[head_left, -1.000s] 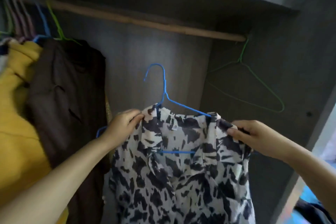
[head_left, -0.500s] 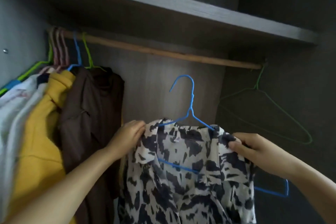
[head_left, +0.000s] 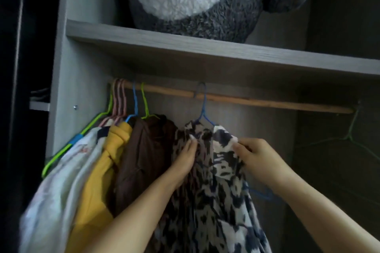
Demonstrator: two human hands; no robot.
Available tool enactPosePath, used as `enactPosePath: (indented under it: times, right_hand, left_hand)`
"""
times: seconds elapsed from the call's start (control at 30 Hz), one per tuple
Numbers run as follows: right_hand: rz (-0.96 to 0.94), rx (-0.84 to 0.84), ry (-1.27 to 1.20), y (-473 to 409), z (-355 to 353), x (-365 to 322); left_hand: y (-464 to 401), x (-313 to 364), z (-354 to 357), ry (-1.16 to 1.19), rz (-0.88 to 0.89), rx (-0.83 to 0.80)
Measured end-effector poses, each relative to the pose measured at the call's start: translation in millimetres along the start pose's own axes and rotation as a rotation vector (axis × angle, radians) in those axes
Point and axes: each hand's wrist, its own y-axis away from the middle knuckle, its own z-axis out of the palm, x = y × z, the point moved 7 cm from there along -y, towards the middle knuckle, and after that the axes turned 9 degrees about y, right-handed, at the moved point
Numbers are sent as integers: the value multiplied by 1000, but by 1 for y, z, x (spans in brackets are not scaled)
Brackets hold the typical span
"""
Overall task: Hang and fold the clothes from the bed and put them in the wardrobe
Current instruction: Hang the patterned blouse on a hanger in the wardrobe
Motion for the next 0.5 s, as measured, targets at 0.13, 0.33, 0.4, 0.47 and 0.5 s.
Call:
enactPosePath:
  times: [0.13,0.33,0.4,0.47,0.5]
  right_hand:
    - [-39,80,-59,-40,39,-50]
    - [-52,-54,-129,-48,131,-99]
    - [-71,-170,-69,-45,161,-110]
    - [-109,-266,-79,-40,181,-114]
    - [-115,-326,-135,-35,188,-113]
  left_hand:
    - [5,28,-23,362,-65,23]
    - [23,71,-88,-105,15,226]
    - [28,74,-109,-433,-12,240]
    - [34,73,-120,-634,-27,209]
    - [37,71,-122,-697,-24,196]
